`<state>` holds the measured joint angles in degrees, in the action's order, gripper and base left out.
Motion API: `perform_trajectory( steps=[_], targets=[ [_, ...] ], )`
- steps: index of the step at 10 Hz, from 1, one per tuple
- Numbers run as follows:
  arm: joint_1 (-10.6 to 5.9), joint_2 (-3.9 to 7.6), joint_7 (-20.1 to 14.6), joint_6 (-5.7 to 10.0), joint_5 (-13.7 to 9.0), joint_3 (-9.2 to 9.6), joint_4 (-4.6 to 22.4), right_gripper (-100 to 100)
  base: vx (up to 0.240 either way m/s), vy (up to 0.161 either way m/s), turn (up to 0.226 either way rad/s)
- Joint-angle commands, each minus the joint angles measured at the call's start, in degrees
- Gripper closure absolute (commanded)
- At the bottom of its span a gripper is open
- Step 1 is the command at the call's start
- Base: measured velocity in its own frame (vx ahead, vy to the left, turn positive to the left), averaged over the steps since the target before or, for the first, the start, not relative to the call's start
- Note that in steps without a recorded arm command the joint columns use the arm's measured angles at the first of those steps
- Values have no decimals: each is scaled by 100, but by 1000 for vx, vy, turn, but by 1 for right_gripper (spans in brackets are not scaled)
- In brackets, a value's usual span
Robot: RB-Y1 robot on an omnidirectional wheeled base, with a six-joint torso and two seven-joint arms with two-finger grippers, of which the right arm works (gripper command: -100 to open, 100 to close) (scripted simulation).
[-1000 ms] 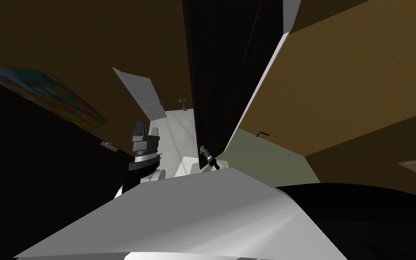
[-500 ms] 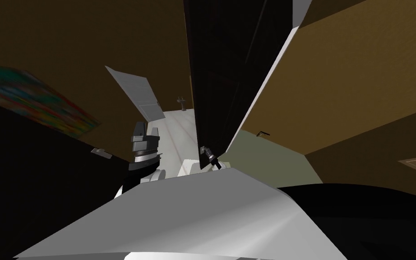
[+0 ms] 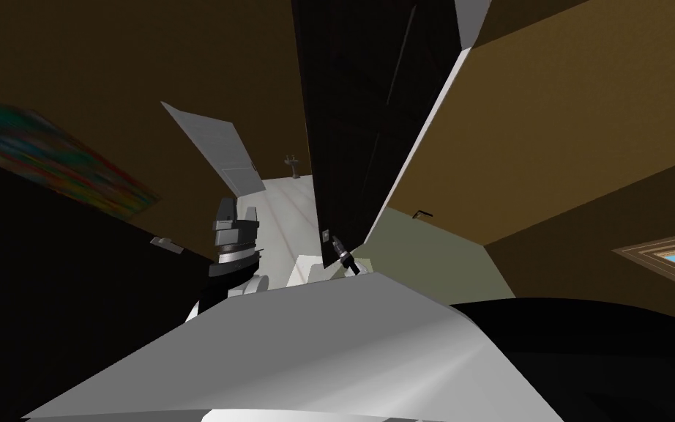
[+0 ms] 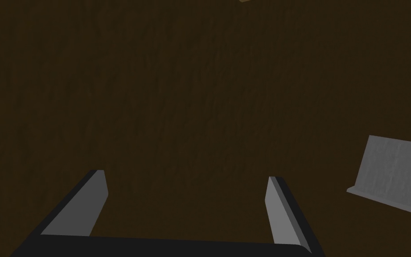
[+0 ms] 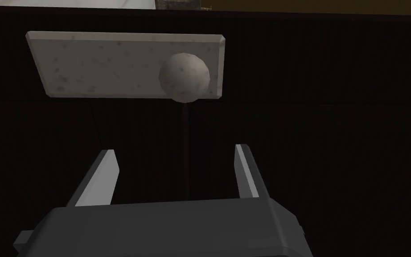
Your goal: Push the door open
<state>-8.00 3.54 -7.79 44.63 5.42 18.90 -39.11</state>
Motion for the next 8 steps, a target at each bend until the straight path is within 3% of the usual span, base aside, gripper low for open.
perform_trajectory(
  steps=[1,4,5,8],
  targets=[
    [25,-11,-23,9,-2,18,-28,-100,-191,-65,-35],
    [64,-105,-62,27,-6,49,-69,-100,-205,-37,-31],
    [59,-83,-50,25,-5,43,-58,-100,-96,-11,-4],
    [55,-34,-16,60,-21,4,-26,-100,143,71,24]
  ],
)
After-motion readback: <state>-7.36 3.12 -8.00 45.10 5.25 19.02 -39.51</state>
